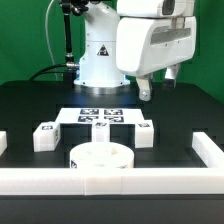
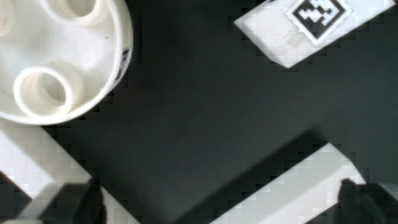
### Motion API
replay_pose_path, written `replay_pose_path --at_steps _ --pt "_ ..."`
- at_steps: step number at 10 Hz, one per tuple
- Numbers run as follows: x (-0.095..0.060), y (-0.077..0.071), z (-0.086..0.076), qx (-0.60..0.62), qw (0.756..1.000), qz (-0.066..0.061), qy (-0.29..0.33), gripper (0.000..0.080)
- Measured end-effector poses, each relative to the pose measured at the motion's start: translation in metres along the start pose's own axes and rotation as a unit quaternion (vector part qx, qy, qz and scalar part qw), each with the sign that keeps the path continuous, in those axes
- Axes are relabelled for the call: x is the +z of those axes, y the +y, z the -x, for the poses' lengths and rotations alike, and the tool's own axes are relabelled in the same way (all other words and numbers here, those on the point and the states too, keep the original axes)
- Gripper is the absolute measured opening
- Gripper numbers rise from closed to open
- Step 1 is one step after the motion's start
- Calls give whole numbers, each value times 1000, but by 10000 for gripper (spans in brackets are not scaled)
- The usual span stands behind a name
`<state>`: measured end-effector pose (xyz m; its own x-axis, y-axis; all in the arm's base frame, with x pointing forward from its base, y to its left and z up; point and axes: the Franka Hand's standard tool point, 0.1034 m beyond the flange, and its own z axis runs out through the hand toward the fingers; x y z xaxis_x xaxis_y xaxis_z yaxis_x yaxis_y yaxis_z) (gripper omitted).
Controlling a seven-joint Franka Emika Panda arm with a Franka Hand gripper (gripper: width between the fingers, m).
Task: Assemble stool
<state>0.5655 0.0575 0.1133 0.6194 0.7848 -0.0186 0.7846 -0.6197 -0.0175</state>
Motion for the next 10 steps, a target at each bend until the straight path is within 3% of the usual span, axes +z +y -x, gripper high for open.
replay_pose_path --at_steps 6,8,10 --pt "1 2 2 -12 1000 1 1 650" --pt "19 16 22 -42 999 7 5 650" --pt "42 28 36 -65 998 5 8 650"
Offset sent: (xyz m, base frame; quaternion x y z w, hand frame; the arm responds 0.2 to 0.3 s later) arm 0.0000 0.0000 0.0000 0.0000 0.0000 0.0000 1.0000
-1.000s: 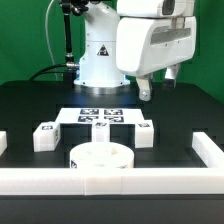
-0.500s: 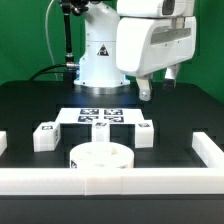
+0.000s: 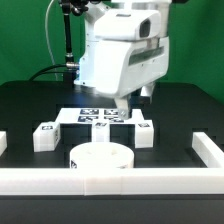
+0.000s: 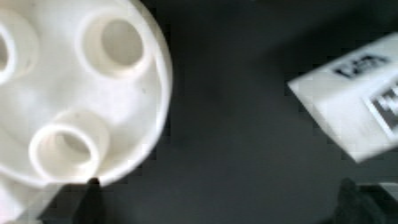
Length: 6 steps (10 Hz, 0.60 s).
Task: Assemble stool
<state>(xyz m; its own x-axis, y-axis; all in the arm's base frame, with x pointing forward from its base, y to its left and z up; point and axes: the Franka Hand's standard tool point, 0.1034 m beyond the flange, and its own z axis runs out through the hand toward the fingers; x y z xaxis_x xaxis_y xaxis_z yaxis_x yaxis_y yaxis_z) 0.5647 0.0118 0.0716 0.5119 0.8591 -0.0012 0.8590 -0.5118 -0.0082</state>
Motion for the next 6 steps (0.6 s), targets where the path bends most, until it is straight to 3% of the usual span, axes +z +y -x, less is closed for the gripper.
replay_pose_path --at_steps 2,6 --pt "18 10 10 -7 1000 -2 2 650" --pt "43 18 16 -6 1000 -11 1 650"
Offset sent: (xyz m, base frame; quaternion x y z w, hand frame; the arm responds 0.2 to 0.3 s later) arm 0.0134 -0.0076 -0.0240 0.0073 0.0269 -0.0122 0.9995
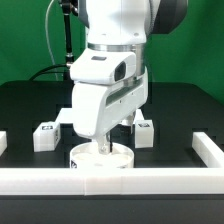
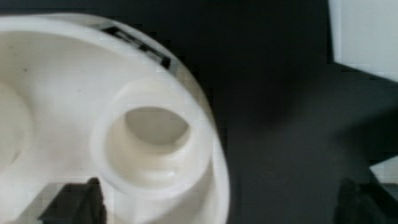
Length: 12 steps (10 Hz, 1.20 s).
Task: Assemble stool
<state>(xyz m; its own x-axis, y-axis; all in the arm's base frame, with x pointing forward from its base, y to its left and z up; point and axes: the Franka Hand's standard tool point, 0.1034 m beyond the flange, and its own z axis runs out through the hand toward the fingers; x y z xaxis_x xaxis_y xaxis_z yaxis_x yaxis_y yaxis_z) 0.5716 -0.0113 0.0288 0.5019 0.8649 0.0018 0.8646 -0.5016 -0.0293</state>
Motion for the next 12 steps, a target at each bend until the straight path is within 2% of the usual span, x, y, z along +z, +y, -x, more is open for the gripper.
replay_pose_path --at_steps 4,7,11,12 --pt "5 10 -3 -5 1000 2 3 650" --pt "15 10 0 -4 1000 -3 1 650" --pt "17 12 -1 -4 1000 -3 2 638" --pt "17 12 -1 -4 1000 -3 2 469"
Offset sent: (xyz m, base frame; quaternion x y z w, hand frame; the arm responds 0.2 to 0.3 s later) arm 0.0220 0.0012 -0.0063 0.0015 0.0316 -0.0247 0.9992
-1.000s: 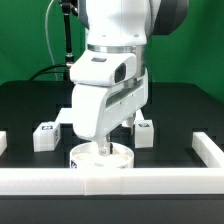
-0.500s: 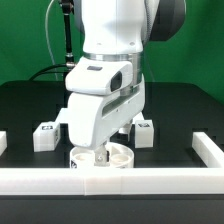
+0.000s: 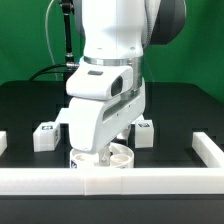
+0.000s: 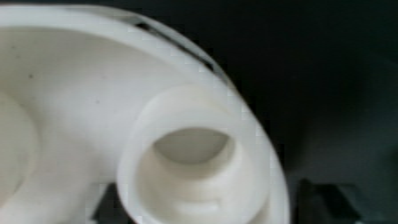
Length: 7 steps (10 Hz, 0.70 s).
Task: Assemble stool
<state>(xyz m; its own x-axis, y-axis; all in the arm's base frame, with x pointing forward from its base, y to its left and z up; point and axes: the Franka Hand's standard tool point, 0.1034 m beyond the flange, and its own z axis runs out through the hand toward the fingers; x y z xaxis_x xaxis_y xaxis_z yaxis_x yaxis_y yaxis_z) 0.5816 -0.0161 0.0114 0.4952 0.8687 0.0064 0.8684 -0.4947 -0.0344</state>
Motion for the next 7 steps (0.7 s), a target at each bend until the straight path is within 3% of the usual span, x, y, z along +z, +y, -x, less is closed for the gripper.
replay_pose_path --at_steps 1,2,3,7 --pt "0 0 0 0 1000 0 0 283" --pt "0 0 0 0 1000 0 0 283" --pt "0 0 0 0 1000 -1 -1 108" --pt "0 -2 1 1 1000 -3 -2 71"
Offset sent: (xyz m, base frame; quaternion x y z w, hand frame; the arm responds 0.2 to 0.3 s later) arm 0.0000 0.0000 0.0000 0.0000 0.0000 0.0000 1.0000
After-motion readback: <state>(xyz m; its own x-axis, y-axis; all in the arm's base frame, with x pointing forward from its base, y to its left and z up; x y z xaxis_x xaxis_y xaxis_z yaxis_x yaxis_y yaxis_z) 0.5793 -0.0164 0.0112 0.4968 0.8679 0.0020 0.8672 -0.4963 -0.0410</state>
